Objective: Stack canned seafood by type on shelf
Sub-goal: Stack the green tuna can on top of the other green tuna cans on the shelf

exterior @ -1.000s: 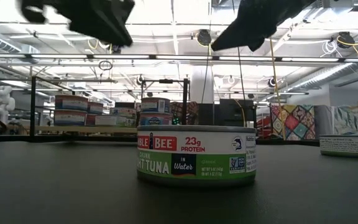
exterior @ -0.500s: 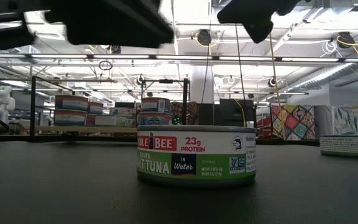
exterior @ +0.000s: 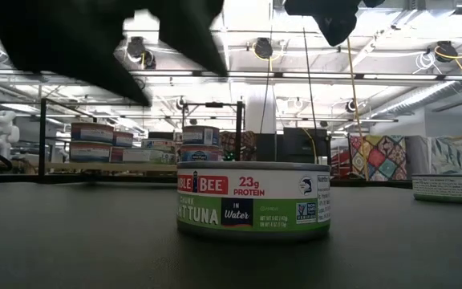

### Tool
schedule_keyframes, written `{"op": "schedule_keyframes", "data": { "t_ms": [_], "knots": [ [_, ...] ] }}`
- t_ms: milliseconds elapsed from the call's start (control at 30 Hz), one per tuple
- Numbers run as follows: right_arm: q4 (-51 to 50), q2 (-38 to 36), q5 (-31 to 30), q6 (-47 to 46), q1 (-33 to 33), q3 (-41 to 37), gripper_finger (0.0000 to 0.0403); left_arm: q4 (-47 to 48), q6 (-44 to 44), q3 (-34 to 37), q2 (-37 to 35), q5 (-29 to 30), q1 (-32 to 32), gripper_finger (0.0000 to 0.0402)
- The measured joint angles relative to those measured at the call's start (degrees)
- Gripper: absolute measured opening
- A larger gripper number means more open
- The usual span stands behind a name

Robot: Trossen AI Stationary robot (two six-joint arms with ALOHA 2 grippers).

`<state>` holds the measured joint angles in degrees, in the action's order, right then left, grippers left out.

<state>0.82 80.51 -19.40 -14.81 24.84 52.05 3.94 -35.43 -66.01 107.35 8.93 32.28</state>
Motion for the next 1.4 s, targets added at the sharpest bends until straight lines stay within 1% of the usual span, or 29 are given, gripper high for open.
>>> {"op": "schedule_keyframes", "data": {
  "t_ms": [100,167,367,567,667,767,900,1000,1033,1200,1400],
  "knots": [
    [0.00,0.02,-0.12,-0.57,0.02,0.00,0.0000,2.01,-0.45,-1.00,-0.37,-0.26,0.49,0.0216],
    [0.02,0.02,-0.20,-0.89,0.02,0.00,0.0000,3.68,-0.48,-0.72,0.70,-0.26,0.41,0.0216],
    [0.27,0.04,-0.42,-3.10,0.02,0.00,0.0000,2.32,-1.46,-0.75,4.04,1.86,-0.01,0.0216],
    [0.22,0.04,-0.44,-3.41,0.02,0.00,0.0000,2.52,-1.37,-0.68,4.66,3.19,-0.05,0.0211],
    [0.22,0.04,-0.46,-2.91,0.02,0.00,0.0000,2.56,-1.37,-0.68,4.66,3.25,-0.10,0.0189],
    [0.22,0.04,-0.48,-2.83,0.02,0.00,0.0000,2.52,-1.37,-0.68,4.66,3.58,-0.26,0.0153],
    [0.22,0.04,-0.48,-2.75,0.02,0.00,0.0000,2.38,-1.35,-0.71,4.66,3.99,-0.52,0.0085],
    [0.22,0.04,-0.47,-2.75,0.02,0.00,0.0000,2.29,-1.34,-0.75,4.66,5.64,-0.54,0.0026],
    [0.22,0.04,-0.47,-2.75,0.02,0.00,0.0000,2.30,-1.32,-0.75,4.66,6.48,-0.58,0.0014],
    [0.22,0.04,-0.46,-2.74,0.02,0.00,0.0000,2.97,-0.89,-0.73,4.18,9.12,-0.60,0.0004],
    [0.11,0.04,-0.45,-2.75,0.02,0.00,0.0000,4.34,2.07,-0.64,0.91,12.12,-0.62,0.0002]
  ]
}}
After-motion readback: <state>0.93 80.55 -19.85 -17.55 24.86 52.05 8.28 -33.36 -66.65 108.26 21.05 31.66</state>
